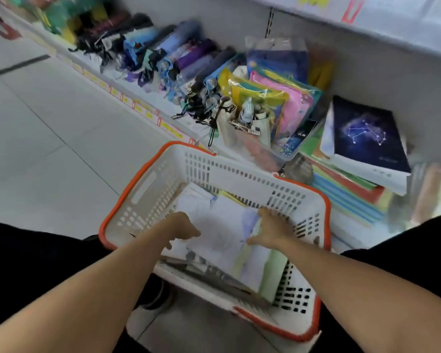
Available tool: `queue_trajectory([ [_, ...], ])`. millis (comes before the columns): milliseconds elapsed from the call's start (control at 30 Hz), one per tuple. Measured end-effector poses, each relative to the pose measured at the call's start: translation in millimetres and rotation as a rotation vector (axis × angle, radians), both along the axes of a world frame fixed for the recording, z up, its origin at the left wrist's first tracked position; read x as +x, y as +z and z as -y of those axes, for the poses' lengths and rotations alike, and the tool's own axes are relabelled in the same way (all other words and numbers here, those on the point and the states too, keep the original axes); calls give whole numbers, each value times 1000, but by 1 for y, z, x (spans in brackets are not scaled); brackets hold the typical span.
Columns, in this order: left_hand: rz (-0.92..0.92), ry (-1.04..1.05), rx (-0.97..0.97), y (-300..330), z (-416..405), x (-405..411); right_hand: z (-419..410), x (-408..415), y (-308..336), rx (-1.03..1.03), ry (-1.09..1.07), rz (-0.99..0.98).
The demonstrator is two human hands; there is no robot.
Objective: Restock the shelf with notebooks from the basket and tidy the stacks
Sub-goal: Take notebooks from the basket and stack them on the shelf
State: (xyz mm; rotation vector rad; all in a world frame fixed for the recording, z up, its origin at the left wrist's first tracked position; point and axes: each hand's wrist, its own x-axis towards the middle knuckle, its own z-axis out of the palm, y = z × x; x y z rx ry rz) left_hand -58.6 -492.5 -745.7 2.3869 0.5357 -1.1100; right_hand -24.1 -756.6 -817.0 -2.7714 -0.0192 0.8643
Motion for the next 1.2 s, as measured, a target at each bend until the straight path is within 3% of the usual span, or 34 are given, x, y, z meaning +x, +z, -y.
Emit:
queue_trajectory([
  [100, -49, -20, -56, -5, -10, -6, -3, 10, 1, 50, -61, -54],
  [267, -64, -23, -96, -5, -14, -5, -11, 7, 16, -143, 8, 4],
  [333, -90, -16, -131, -2, -11, -2, -13, 12, 34, -88, 61, -106],
  [433, -69, 38, -158, 4, -11, 3, -13, 27, 76, 230, 57, -334],
  [533, -17, 287, -285, 18, -15, 7, -5, 45, 115, 643, -136, -346],
  [633, 83, 684, -689, 40, -21, 13, -8, 52, 143, 1108, -350, -321],
  [733, 131, 694, -1095, 71, -11, 17, -27, 58, 149, 1240, -468, -204],
  [800, 198, 650, -1066, 91, -5, 20, -39, 62, 142, 1219, -488, -168],
  [867, 352, 564, -843, 112, -7, 24, -45, 58, 126, 1156, -549, -278],
  [933, 493, 398, -449, 134, -22, 28, -48, 44, 100, 882, -485, -323],
  [1000, 524, 256, -122, 151, -43, 29, -49, 33, 61, 437, -142, -204],
  [1067, 523, 294, -93, 160, -57, 30, -52, 23, 27, 173, 142, -149],
  [1200, 544, 480, -267, 153, -52, 40, -53, 19, 8, 6, 203, -44],
])
